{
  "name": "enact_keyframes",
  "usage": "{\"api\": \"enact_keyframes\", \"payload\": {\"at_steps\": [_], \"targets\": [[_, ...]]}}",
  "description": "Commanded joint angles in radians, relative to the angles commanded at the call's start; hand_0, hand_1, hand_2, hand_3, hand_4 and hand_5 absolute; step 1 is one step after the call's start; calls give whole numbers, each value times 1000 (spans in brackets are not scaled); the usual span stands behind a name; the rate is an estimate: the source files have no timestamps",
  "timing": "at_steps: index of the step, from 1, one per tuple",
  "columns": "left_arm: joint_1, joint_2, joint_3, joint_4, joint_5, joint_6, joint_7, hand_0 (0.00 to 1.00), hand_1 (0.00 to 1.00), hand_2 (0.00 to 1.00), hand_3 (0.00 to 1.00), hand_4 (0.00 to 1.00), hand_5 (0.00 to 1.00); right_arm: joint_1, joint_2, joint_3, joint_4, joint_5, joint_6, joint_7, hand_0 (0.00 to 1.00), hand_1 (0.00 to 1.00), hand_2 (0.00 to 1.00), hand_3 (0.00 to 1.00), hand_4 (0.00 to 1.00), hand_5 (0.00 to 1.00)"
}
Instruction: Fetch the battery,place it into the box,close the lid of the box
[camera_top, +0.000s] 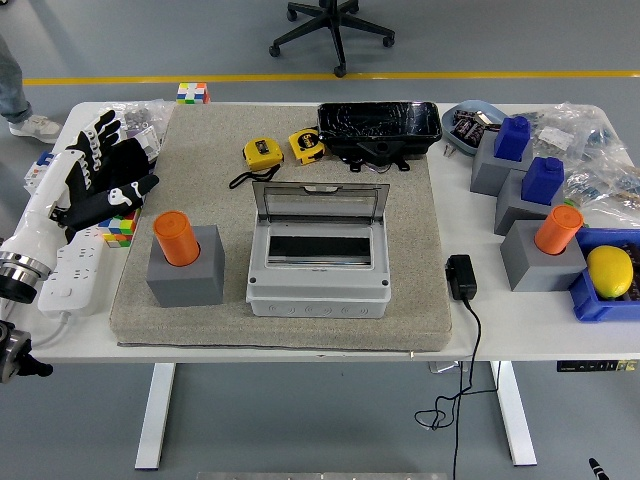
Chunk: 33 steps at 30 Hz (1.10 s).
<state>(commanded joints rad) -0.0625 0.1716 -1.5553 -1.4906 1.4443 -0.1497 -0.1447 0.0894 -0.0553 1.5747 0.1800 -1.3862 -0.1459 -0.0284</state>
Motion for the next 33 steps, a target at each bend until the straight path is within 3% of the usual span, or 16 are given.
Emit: {"api": "enact_keyframes", "payload": {"at_steps": [5,6,11,12,17,18,27,33], "targets": [[13,-5,41,-2,-49,-18,-8,998,998,998,998,998,98,2,-1,0,0,1,0,0,827,818,805,819,998,998],[18,-9,54,-5,-70,-24,-11,998,998,998,998,998,262,3,-1,-1,0,3,0,1,826,815,805,819,998,998],[35,-23,114,-2,-202,-64,-22,998,998,998,998,998,262,4,-1,-26,0,29,1,9,826,815,805,819,998,998],[37,-26,127,2,-234,-75,-21,998,998,998,998,998,772,4,0,-29,0,32,1,10,826,816,804,819,998,998],[46,-42,156,16,-318,-89,-24,998,998,998,998,998,772,5,1,-42,0,43,1,14,826,816,804,819,998,998],[47,-42,161,18,-318,-91,-24,998,998,998,998,998,998,5,1,-42,0,43,1,14,826,816,804,819,998,998],[33,-38,144,45,-281,-77,-36,998,998,998,998,998,998,5,0,-42,0,42,3,10,826,806,799,819,998,998],[22,-35,141,24,-286,-81,-37,998,998,998,998,998,996,5,0,-39,0,38,2,8,824,803,798,818,998,998]]}}
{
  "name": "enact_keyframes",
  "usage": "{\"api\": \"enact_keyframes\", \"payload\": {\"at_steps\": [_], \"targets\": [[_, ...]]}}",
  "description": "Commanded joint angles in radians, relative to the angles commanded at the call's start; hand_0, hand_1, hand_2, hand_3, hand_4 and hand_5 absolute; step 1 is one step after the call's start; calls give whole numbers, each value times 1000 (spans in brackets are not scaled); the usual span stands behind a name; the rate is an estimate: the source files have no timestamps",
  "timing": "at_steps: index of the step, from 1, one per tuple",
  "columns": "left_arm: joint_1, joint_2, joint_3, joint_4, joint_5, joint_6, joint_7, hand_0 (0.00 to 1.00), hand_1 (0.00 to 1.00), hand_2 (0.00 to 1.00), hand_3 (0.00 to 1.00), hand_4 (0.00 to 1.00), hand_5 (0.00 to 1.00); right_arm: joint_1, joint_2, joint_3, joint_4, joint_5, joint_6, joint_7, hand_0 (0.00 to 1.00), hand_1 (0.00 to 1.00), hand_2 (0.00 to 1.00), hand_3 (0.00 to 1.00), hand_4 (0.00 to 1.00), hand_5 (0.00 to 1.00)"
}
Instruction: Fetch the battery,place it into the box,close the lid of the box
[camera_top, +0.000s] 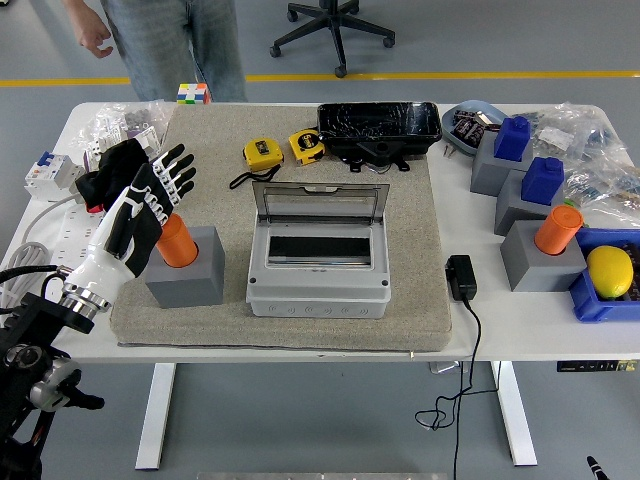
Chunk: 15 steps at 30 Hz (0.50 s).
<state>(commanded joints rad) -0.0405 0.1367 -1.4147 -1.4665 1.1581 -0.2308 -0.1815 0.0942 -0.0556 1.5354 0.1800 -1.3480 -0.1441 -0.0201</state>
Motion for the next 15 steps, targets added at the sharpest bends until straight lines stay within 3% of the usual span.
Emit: {"api": "enact_keyframes", "payload": {"at_steps": [10,14,15], "targets": [[-15,11,-8,-43,-84,3,-11,998,993,977,998,998,986,2,0,4,0,-7,-1,-2,822,803,797,817,998,998],[-19,11,-22,-37,-54,12,-10,998,993,977,998,998,986,1,-1,6,0,-9,-2,-2,822,803,797,817,998,998],[-20,12,-27,-30,-41,14,-9,998,998,982,998,998,929,1,-1,5,0,-7,-2,-2,823,802,796,818,998,998]]}}
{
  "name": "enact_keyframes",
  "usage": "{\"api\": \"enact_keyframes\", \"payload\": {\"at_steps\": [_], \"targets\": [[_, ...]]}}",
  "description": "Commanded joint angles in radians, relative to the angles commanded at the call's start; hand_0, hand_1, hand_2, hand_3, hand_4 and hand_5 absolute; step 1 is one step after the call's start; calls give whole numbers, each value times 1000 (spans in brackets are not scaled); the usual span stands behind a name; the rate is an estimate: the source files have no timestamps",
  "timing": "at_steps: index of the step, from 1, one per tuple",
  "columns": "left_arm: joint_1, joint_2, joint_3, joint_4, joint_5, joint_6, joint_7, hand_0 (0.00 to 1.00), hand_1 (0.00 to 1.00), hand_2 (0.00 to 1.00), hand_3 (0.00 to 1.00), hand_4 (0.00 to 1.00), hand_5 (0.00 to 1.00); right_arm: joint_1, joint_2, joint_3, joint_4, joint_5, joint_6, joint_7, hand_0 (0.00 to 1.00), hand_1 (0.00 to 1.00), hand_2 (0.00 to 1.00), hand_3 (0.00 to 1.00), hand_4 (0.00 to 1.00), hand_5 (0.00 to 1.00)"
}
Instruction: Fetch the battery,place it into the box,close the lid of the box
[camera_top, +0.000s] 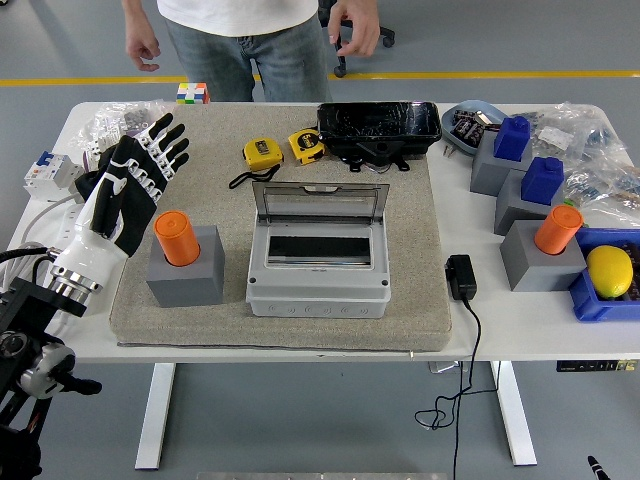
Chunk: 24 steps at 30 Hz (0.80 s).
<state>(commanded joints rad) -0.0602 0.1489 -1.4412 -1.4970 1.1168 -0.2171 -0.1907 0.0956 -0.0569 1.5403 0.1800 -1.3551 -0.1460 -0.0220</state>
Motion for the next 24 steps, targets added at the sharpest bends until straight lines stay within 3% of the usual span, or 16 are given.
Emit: {"api": "enact_keyframes", "payload": {"at_steps": [5,6,11,12,15,24], "targets": [[-18,11,-25,50,81,7,2,998,998,982,998,998,929,1,1,-2,0,4,0,1,823,802,796,818,998,998],[-25,14,-31,64,95,8,2,998,998,998,998,998,792,1,1,-3,0,6,1,1,824,800,795,818,998,998],[-54,33,-61,131,197,22,3,998,998,998,998,998,792,3,-1,-4,0,8,1,2,824,800,795,818,998,998],[-58,35,-65,142,212,24,3,998,998,998,998,998,679,3,-2,-4,0,9,1,2,823,799,795,817,998,998],[-60,35,-63,159,248,22,5,998,998,998,998,998,679,2,-2,-2,0,8,1,3,823,799,795,817,998,998],[-53,18,-41,211,254,6,10,998,998,998,998,998,592,1,1,-14,0,21,3,5,823,799,794,817,998,998]]}}
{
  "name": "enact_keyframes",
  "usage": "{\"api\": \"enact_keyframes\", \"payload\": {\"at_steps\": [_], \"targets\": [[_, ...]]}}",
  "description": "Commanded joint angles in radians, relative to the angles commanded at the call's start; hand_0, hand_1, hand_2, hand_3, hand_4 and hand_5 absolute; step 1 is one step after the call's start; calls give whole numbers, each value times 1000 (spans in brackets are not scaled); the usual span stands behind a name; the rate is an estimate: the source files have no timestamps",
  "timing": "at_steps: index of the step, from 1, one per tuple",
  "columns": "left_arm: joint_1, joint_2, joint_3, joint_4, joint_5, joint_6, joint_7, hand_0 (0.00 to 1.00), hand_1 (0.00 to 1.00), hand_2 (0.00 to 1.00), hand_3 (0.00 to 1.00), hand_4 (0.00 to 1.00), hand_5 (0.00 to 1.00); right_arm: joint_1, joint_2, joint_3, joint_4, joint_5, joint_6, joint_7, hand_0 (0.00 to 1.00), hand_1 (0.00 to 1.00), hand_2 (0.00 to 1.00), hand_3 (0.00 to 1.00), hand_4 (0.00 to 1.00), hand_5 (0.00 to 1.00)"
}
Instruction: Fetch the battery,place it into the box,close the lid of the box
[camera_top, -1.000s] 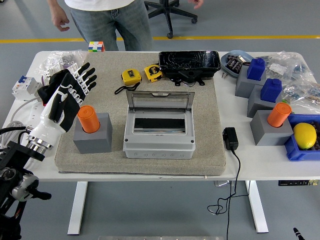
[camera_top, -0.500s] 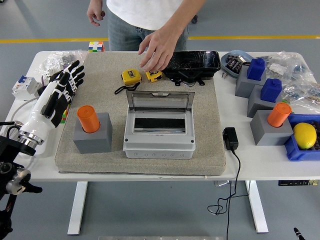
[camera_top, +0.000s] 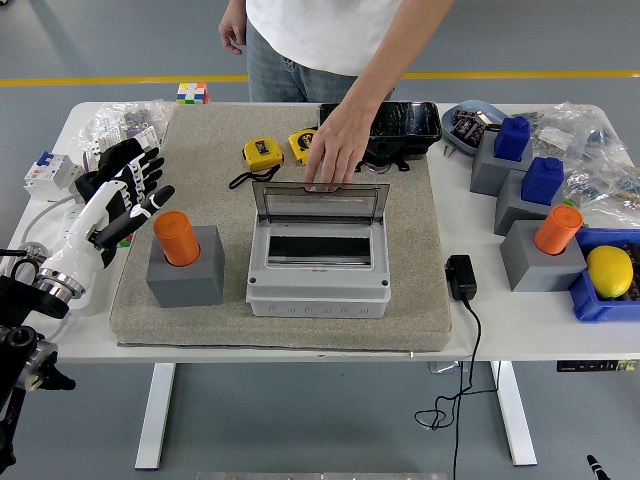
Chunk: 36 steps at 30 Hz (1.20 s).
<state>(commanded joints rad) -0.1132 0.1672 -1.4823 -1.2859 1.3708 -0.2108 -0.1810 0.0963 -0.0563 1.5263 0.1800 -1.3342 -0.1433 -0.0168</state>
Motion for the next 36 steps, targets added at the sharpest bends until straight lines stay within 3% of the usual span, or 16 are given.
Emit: {"api": "enact_keyframes", "payload": {"at_steps": [8,17,18,35,36], "targets": [[-1,-9,2,31,-7,-1,-6,998,998,998,998,998,576,0,-2,1,0,1,0,0,823,798,793,815,998,998],[18,-26,25,-28,-28,37,-27,998,998,998,998,998,555,-3,-1,-3,0,4,1,0,823,797,792,816,998,998],[20,-29,27,-32,-30,41,-29,998,998,998,998,998,380,-2,-1,-4,0,5,0,1,823,798,792,813,998,998],[17,-56,48,8,1,82,-36,998,998,998,998,998,326,-4,0,-4,0,5,1,-1,821,795,788,813,998,998],[18,-57,49,9,4,86,-36,998,998,998,998,998,176,-4,0,-5,0,6,1,-1,821,794,787,813,998,998]]}}
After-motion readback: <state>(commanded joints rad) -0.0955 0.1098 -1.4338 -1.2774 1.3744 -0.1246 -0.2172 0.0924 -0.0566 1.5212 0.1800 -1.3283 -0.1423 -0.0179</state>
